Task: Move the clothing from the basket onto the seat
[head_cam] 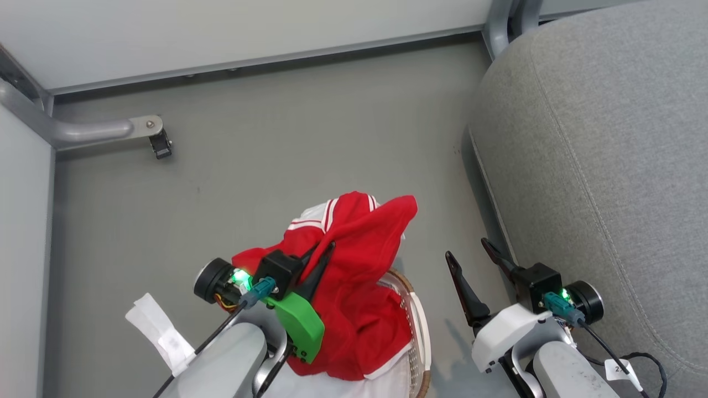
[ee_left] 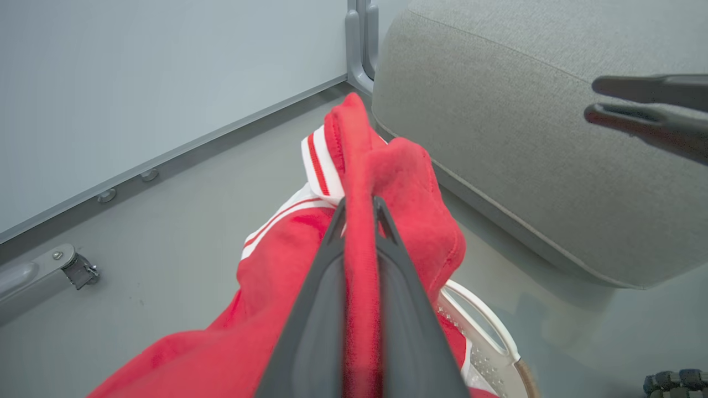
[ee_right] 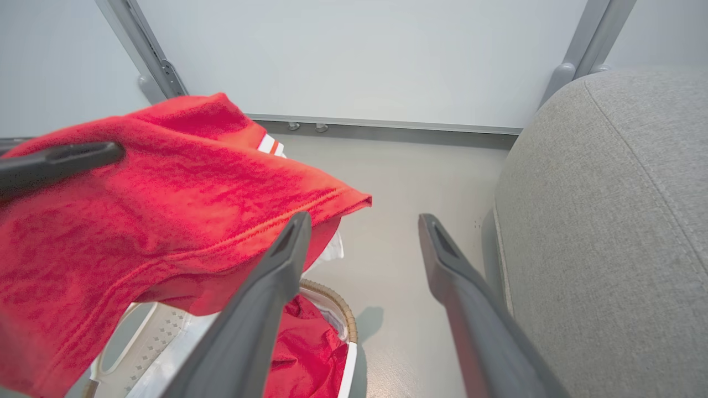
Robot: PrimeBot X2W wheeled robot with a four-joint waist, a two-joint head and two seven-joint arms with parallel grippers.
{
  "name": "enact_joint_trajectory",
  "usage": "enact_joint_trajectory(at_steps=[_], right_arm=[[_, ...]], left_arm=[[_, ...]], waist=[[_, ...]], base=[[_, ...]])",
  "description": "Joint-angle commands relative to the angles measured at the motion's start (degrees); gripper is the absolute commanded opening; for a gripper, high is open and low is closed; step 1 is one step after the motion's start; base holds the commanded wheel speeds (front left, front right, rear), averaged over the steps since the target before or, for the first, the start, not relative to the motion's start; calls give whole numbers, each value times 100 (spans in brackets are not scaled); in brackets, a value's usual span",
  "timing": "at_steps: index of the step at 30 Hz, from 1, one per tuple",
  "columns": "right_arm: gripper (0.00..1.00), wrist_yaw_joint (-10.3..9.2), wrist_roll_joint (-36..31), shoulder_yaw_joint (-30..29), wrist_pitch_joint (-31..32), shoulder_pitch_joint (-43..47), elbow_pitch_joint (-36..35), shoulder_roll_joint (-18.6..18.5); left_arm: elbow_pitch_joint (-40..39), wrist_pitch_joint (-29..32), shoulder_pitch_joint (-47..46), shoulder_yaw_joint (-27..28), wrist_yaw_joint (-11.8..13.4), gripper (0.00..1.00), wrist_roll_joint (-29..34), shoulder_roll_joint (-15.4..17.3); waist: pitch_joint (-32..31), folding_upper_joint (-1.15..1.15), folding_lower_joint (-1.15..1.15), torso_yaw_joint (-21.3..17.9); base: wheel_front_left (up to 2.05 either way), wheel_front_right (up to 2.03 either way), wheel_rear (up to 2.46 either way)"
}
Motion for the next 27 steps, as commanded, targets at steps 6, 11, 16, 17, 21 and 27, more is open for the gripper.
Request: enact_joint_trajectory(at_steps=[6,11,16,17,21,27], right_arm=[[100,-4,53,58,-26,277,52,-26],[100,-4,109,140,-25,408,92,-26],[100,-4,124,231,-25,485,56,-24],[100,-4,130,275,-26,487,21,-24],[100,-4,183,610,-25,448,-247,-24],[100,-4,274,1218,-25,282,-781,-23]], left_arm=[[-575,-3,274,746,-57,0,164,-135],[-836,-3,404,1101,-119,0,256,-266],[-905,-3,514,1263,-165,0,355,-382],[-899,-3,518,1277,-170,0,394,-386],[-834,-3,585,1342,-202,0,441,-460],[-765,-3,608,1410,-227,0,532,-533]], waist=[[-557,0,0,43],[-751,0,0,-4],[-885,0,0,-17],[-899,0,0,-20],[-923,0,0,-36],[-876,0,0,-40]], base=[[0,0,0],[0,0,0],[0,0,0],[0,0,0],[0,0,0],[0,0,0]])
